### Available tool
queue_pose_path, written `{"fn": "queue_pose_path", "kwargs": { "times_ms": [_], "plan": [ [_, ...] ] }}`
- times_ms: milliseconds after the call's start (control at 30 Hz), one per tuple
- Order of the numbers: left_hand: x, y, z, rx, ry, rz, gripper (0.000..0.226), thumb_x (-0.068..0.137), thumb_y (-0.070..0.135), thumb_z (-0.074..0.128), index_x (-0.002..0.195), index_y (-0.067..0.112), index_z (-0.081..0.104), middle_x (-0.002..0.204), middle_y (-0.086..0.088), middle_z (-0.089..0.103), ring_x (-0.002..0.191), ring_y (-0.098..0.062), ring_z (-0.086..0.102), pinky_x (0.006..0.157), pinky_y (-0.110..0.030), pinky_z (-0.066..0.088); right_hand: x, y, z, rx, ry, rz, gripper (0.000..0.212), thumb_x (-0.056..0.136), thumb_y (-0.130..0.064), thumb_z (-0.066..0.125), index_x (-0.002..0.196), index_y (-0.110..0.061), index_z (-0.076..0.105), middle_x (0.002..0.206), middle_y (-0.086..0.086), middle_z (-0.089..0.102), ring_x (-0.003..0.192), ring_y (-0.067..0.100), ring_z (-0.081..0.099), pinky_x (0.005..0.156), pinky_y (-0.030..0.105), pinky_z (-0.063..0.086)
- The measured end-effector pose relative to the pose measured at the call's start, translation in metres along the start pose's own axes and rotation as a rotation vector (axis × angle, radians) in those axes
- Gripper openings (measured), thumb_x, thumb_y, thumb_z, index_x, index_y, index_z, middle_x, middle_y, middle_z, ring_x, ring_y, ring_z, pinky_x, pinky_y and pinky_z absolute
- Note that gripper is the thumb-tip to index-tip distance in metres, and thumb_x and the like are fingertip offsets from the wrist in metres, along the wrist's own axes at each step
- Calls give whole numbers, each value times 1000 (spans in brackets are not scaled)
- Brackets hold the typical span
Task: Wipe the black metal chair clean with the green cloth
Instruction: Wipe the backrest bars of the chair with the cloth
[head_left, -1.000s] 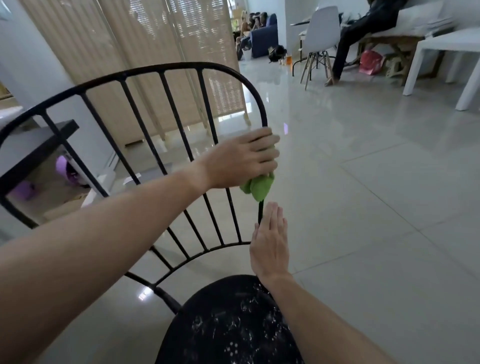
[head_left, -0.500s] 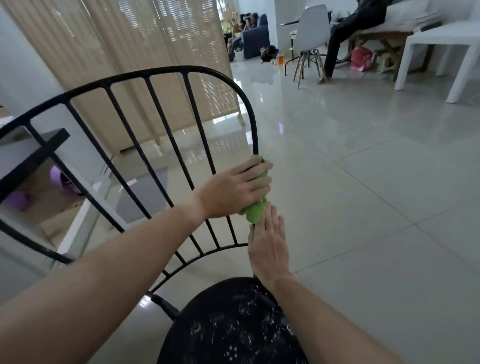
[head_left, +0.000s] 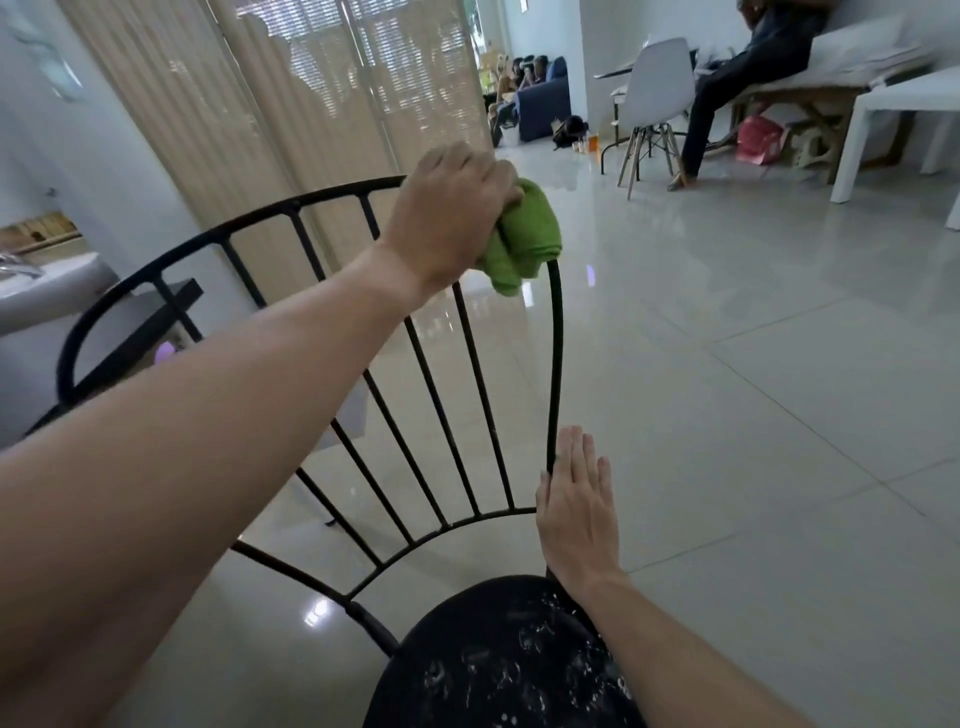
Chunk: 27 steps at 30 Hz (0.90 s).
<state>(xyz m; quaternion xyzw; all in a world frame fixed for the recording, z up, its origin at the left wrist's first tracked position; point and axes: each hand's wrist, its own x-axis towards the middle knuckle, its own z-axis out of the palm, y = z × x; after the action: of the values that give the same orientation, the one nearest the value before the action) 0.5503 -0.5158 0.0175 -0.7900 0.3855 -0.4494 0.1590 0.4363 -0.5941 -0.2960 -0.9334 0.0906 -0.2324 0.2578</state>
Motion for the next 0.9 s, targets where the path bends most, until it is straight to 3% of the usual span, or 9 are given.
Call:
{"fn": "queue_pose_path", "kwargs": {
  "times_ms": [167,267,367,467,600,667,733,800,900],
  "plan": [
    [-26,-49,-19,-240,-7,-338,37,108,28,26,99,3,51,84,-9,53,72,-29,50,64,-42,39,6,-5,-11,-18,-10,-26,62,98,-28,12,153,-4,-2,163,15,9,151,25,4,123,44,10],
    [-34,-71,-23,-320,114,-544,37,106,22,28,98,-1,55,84,-15,56,72,-29,52,63,-38,36,25,-15,-34,36,30,-75,67,97,-33,13,154,-4,-7,164,15,1,151,24,-5,124,43,4],
    [-44,-77,-32,-385,393,-714,33,106,20,29,89,8,56,71,1,49,61,-9,42,61,-23,29,66,-34,-69,78,169,-130,72,97,-35,23,153,1,-5,163,18,-2,151,28,-6,124,43,3],
    [-53,-68,-47,-449,697,-1018,31,106,18,30,78,27,40,69,19,39,60,11,46,58,-9,30,113,-59,-107,68,293,-282,72,97,-23,35,153,4,-1,163,21,-1,151,31,-3,123,46,6],
    [-71,-52,-43,-507,933,-1193,32,106,16,31,78,17,46,70,16,44,62,11,47,62,-9,32,163,-83,-143,-114,359,-535,74,88,0,36,154,2,3,163,20,2,152,31,0,123,48,9],
    [-68,-36,-30,-542,878,-1176,34,106,18,31,86,6,55,76,7,53,68,4,48,69,-21,41,178,-85,-153,-172,368,-561,85,75,12,34,154,2,3,163,20,5,151,32,1,123,48,9],
    [-59,-16,-14,-541,699,-1130,37,107,24,31,108,5,63,105,-3,65,99,-13,58,93,-36,45,186,-83,-159,-210,363,-565,90,69,17,31,153,3,4,163,20,8,151,32,5,123,48,9],
    [-53,8,5,-460,443,-1057,45,107,30,28,141,12,50,150,-10,46,143,-31,33,120,-46,22,189,-80,-161,-255,369,-593,88,69,18,28,153,4,6,162,20,12,151,32,8,123,48,9],
    [-61,43,31,-385,264,-912,55,107,32,29,155,5,22,163,-20,14,150,-42,6,122,-55,10,189,-79,-162,-283,385,-629,81,74,16,23,153,4,7,162,19,13,151,31,9,122,49,11]
  ]
}}
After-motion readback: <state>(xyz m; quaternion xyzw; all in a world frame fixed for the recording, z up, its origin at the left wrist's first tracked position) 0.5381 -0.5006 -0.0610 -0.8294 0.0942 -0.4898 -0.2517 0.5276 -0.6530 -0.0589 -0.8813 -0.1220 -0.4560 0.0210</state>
